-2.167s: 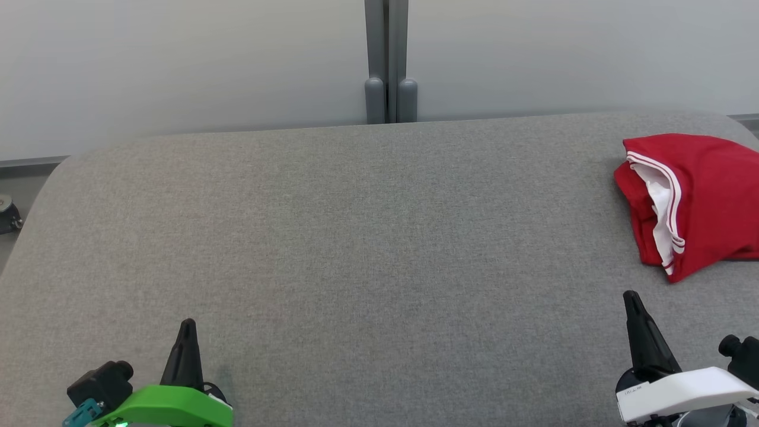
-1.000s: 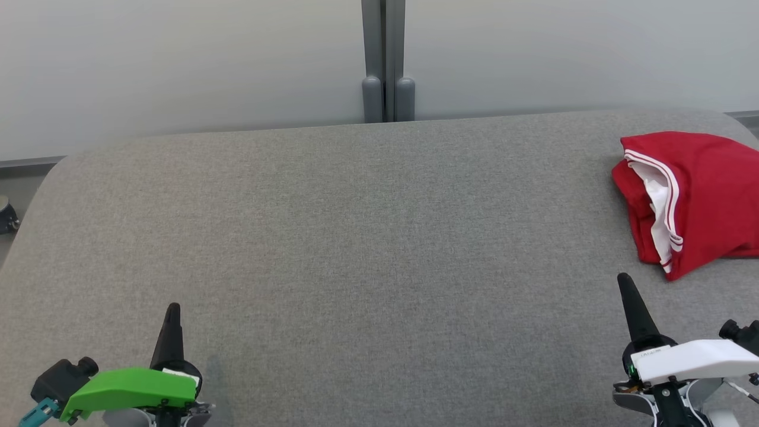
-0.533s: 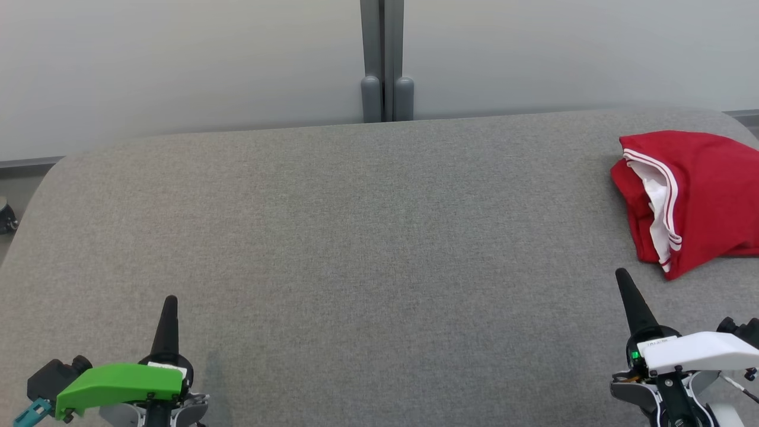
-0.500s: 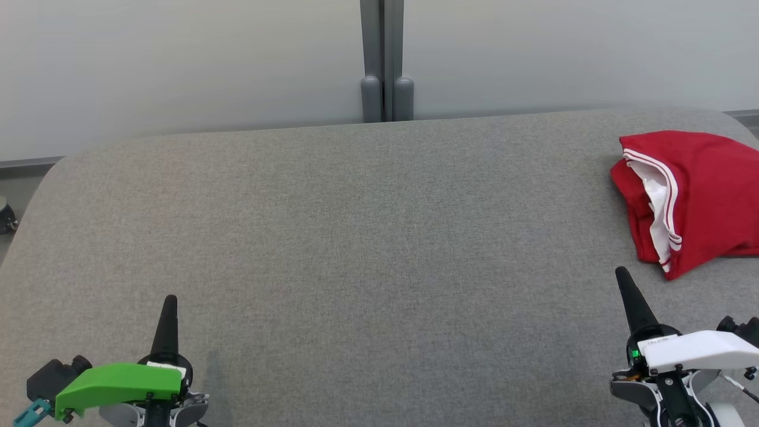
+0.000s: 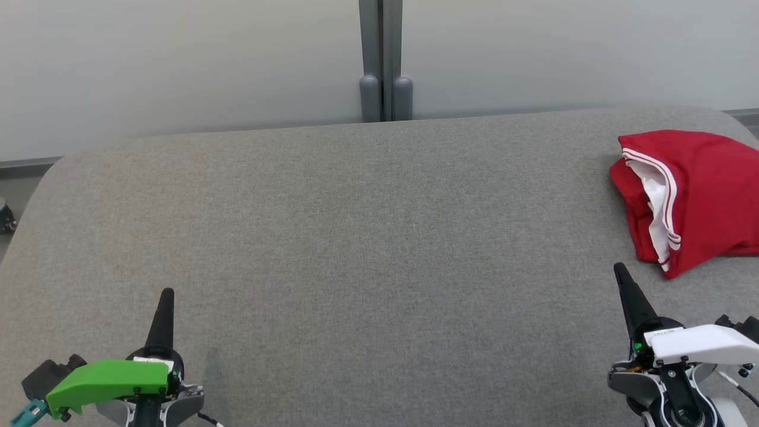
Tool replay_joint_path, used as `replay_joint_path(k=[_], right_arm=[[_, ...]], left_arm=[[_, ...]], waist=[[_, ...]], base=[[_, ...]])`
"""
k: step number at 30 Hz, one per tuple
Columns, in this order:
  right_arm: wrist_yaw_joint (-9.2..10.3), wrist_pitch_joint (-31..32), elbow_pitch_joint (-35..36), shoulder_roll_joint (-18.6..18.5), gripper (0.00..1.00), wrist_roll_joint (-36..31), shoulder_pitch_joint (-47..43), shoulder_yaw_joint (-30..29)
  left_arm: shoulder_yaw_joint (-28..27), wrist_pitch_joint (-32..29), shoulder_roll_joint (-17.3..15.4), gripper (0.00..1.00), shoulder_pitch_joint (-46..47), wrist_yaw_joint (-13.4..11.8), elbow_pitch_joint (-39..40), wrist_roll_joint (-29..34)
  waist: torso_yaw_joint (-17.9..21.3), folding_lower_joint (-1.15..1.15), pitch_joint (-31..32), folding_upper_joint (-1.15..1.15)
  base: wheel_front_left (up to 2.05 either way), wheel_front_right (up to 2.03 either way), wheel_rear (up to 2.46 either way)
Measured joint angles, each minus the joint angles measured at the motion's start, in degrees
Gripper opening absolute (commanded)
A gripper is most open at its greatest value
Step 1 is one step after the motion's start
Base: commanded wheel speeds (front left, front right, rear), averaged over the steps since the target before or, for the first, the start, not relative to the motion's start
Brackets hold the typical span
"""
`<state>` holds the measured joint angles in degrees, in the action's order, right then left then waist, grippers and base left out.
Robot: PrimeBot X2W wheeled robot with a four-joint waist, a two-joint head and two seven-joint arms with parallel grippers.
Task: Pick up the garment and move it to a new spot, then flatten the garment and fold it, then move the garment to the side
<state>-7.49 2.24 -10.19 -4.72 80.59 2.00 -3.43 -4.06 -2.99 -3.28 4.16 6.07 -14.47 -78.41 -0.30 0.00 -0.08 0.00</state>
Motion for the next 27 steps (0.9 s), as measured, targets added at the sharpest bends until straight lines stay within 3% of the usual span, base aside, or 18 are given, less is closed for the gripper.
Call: replay_joint_path(k=[27], right_arm=[[0.0, 2.22, -3.09, 0.37, 0.0, 10.89, 3.1, -0.91]], left_arm=[[-2.01, -2.99, 0.33, 0.0, 1.26, 1.05, 0.26, -11.38]], waist=[[0.25, 0.0, -0.08, 0.0]], base=[[0.0, 0.0, 0.0]])
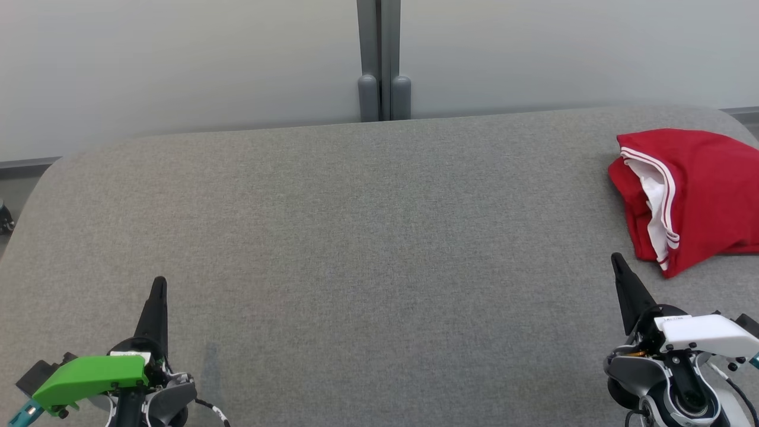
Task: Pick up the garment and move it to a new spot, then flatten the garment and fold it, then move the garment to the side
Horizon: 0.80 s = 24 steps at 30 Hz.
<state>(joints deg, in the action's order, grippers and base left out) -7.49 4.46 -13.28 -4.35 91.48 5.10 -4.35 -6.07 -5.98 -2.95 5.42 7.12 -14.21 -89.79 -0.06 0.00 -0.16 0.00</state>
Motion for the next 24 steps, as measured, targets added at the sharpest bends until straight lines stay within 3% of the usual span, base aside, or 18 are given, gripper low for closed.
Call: replay_joint_path(k=[24], right_arm=[[0.01, 0.76, -0.76, 0.31, 0.0, 2.25, 0.82, -0.58]], left_arm=[[-0.49, -0.57, 0.12, 0.0, 0.53, 0.26, 0.08, -2.48]], waist=[[0.06, 0.0, -0.02, 0.0]], base=[[0.0, 0.0, 0.0]])
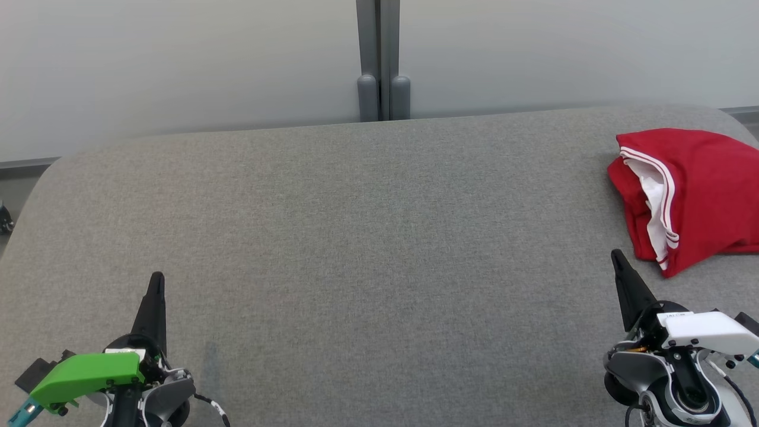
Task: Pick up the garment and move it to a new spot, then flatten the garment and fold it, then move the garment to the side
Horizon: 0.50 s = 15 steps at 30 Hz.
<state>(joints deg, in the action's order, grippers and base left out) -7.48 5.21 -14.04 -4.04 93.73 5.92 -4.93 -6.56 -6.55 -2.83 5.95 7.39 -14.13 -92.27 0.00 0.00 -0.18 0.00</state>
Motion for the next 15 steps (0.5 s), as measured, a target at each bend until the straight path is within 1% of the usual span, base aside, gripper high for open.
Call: replay_joint_path(k=[15], right_arm=[[0.0, 0.25, -0.01, 0.18, 0.0, -0.14, 0.02, -0.24]], left_arm=[[0.0, 0.0, 0.0, 0.0, 0.0, 0.0, 0.01, 0.0]], waist=[[0.0, 0.0, 0.0, 0.0]], base=[[0.0, 0.0, 0.0]])
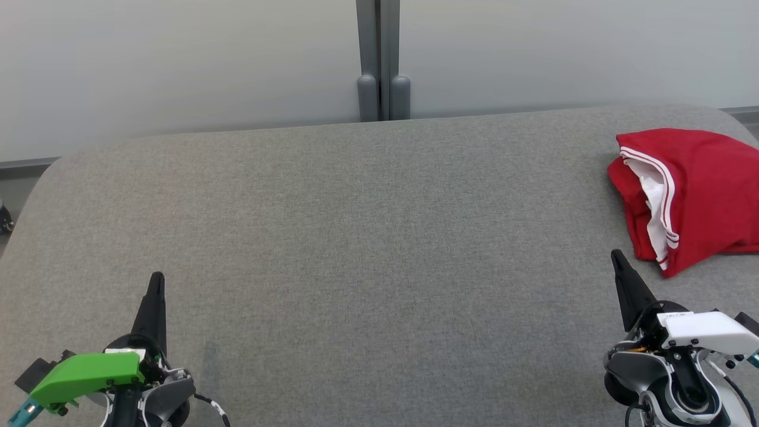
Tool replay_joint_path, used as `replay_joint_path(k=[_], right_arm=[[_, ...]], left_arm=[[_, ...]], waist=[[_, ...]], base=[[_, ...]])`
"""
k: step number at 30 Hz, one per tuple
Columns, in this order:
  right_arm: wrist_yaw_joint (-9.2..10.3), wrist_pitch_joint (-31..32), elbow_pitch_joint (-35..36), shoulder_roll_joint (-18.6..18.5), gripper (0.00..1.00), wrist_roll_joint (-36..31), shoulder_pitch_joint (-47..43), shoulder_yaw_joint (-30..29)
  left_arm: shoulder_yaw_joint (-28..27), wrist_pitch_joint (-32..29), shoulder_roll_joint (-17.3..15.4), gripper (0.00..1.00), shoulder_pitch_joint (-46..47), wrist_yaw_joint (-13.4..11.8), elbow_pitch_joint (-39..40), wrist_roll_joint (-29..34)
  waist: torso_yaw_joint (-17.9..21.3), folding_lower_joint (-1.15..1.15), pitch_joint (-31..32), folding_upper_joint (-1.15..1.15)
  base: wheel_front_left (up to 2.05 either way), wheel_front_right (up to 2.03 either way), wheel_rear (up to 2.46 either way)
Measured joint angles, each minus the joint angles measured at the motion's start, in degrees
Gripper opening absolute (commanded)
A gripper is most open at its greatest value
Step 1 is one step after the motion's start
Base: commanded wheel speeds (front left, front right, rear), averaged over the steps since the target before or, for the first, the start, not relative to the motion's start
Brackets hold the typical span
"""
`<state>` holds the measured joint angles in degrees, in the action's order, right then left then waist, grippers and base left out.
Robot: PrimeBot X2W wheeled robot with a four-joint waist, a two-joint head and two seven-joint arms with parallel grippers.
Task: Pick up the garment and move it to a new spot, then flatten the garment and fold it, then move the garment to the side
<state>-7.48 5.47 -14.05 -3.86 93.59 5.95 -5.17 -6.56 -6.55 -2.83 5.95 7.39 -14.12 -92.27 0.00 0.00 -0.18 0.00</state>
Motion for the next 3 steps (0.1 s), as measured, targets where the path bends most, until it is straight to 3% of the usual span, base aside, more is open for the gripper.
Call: replay_joint_path(k=[3], right_arm=[[0.0, 0.03, -0.01, 0.03, 0.0, 0.0, 0.01, -0.05]], left_arm=[[0.0, 0.0, 0.0, 0.0, 0.0, 0.0, 0.0, 0.0]], waist=[[0.0, 0.0, 0.0, 0.0]], base=[[0.0, 0.0, 0.0]])
